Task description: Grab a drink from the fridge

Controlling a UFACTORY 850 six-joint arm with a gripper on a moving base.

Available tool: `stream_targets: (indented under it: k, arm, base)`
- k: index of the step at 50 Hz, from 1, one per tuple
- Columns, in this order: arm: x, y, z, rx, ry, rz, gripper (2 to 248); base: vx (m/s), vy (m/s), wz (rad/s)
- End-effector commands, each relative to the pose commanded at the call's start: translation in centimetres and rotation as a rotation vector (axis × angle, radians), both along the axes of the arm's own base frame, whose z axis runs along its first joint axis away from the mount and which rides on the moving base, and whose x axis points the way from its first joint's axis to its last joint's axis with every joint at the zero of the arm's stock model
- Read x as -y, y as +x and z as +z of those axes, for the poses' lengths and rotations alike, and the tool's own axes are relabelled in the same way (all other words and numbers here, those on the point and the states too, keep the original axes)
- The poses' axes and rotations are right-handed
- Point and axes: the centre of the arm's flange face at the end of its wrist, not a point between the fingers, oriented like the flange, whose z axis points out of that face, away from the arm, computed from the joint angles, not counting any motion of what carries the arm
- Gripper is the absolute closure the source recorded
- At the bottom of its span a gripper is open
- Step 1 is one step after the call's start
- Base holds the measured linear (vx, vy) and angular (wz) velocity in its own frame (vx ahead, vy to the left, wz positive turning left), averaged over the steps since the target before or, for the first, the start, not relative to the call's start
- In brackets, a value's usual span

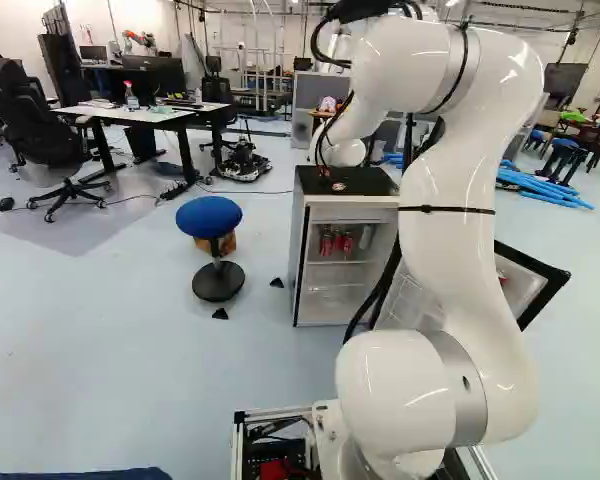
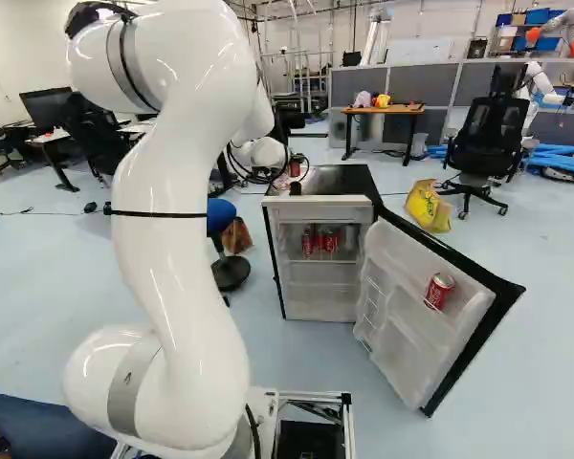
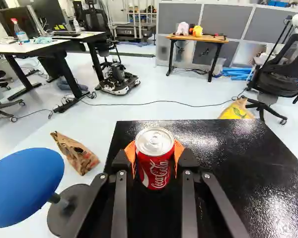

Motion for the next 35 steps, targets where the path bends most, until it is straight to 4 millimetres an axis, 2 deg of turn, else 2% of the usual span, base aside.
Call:
stream_targets:
  k: [8,35]
  arm:
    - [-0.1,1.2,-0.4,-0.01,-0.008,0.011,154]
    - [-0.1,1.3,-0.9,-0.018,-0.007,0.011,154]
  base:
    - [0.0,0.0,0.0]
    - [0.0,0.0,0.0]
